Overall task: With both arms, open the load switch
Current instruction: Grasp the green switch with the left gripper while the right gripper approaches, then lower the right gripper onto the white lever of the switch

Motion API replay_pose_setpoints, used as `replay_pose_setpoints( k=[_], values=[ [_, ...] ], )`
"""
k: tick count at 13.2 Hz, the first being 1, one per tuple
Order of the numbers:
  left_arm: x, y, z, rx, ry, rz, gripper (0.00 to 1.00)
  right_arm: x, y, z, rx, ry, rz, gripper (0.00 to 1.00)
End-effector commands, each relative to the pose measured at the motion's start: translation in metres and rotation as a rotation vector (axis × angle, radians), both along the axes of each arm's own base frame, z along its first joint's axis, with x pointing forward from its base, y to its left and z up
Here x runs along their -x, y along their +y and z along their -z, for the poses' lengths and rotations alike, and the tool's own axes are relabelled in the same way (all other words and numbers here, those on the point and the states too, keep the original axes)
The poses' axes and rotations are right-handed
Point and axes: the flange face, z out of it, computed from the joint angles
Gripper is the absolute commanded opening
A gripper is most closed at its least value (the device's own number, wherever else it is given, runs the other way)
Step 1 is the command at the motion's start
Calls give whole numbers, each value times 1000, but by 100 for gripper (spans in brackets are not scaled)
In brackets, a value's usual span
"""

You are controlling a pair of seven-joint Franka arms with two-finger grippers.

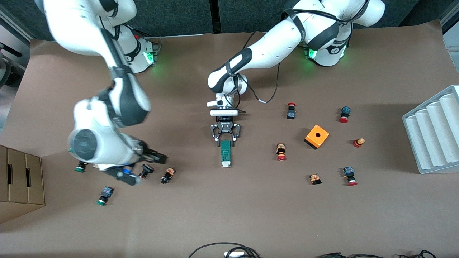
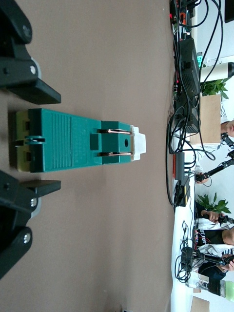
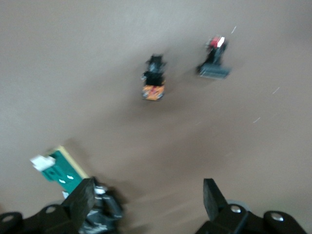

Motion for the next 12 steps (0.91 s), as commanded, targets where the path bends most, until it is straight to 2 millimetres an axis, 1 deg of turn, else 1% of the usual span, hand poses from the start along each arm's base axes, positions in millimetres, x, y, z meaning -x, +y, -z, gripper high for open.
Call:
replay_pose_setpoints(
  k=[1, 4, 5, 7, 8, 9, 11, 12],
  values=[
    [0, -6, 3, -1, -33, 8, 71, -14, 43, 24, -14, 10, 241, 100],
    [-2, -5, 3, -3, -35, 7, 70, -18, 98, 62, -52, 18, 539, 100],
    [-2, -5, 3, -4, -36, 6, 69, -22, 107, 71, -74, 21, 617, 100],
    [-2, -5, 3, -3, -35, 7, 68, -21, 126, 91, -81, -7, 728, 99],
    [-2, -5, 3, -3, -35, 7, 68, -21, 132, 97, -86, -29, 769, 99],
    [-2, -5, 3, -2, -35, 6, 67, -22, 135, 103, -93, -40, 803, 99],
    [-2, -5, 3, -2, -35, 6, 66, -17, 148, 118, -111, -18, 868, 99],
    [-2, -5, 3, -2, -35, 6, 66, -16, 153, 119, -126, -15, 897, 99]
  ],
)
